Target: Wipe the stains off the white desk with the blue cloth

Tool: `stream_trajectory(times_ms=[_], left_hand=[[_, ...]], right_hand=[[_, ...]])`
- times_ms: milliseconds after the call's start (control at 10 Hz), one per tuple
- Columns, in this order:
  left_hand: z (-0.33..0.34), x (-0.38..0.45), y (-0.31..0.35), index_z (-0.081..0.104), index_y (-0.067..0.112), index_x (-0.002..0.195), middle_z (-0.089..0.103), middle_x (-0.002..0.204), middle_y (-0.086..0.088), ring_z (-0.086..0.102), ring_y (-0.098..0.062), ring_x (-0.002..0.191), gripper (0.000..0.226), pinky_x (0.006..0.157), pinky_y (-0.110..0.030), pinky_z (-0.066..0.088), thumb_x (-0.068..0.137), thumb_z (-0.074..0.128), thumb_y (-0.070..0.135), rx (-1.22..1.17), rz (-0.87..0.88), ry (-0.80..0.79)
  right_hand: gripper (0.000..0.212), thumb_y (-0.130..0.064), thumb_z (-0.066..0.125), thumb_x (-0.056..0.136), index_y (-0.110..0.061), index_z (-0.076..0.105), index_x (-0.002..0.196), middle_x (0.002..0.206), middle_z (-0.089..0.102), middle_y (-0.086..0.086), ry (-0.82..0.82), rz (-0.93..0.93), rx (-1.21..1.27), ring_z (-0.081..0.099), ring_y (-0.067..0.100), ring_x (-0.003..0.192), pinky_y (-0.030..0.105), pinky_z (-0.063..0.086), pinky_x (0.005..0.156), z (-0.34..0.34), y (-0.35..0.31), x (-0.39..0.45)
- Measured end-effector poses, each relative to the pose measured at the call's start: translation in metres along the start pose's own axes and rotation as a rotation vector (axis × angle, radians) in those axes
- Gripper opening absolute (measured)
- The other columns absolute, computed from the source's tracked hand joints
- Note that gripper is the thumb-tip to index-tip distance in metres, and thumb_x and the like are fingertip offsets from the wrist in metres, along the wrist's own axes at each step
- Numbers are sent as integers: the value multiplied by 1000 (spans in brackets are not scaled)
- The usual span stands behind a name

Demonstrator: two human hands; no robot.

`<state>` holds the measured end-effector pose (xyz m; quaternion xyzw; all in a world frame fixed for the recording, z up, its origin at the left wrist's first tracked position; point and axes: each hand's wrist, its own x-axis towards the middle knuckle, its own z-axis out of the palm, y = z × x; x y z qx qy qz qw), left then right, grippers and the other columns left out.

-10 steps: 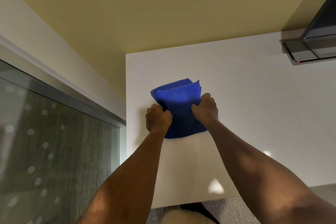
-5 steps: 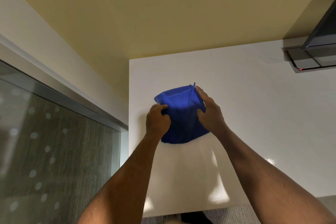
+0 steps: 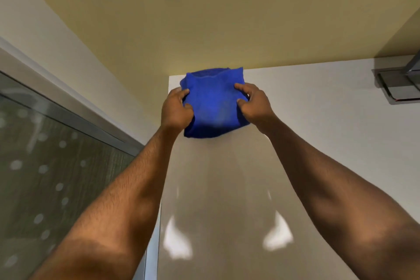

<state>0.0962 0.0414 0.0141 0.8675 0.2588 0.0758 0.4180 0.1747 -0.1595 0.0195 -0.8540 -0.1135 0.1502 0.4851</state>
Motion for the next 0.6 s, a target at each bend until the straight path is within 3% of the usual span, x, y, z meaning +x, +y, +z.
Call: stream_trajectory(times_ms=[100, 200, 300, 600], left_hand=[[-2, 22, -3, 52, 10, 138, 50, 144, -5, 53, -26, 128, 51, 101, -26, 41, 88, 51, 2, 80, -35, 2], [0, 43, -11, 35, 12, 150, 27, 159, -10, 44, -34, 136, 58, 103, -34, 41, 95, 54, 20, 406, -64, -245], [4, 39, -12, 30, 10, 152, 8, 165, -10, 35, -36, 142, 61, 113, -42, 35, 99, 52, 32, 567, -50, -339], [-23, -9, 17, 23, 10, 155, 11, 166, -7, 20, -30, 150, 63, 120, -44, 25, 103, 39, 42, 539, 49, -310]], right_hand=[[52, -2, 50, 91, -15, 46, 142, 147, 45, 5, -53, 5, -24, 43, 24, 134, 36, 35, 114, 10, -4, 21], [59, -8, 52, 91, -20, 36, 147, 152, 40, 1, -133, 27, -146, 42, 21, 135, 30, 32, 111, 20, 2, 33], [59, -14, 57, 91, -19, 37, 147, 151, 41, 3, -121, 27, -174, 42, 20, 136, 27, 31, 109, 23, 10, 26], [66, -34, 57, 92, -24, 28, 150, 148, 47, 4, -109, -59, -305, 51, 27, 127, 38, 42, 105, 7, -21, -10]])
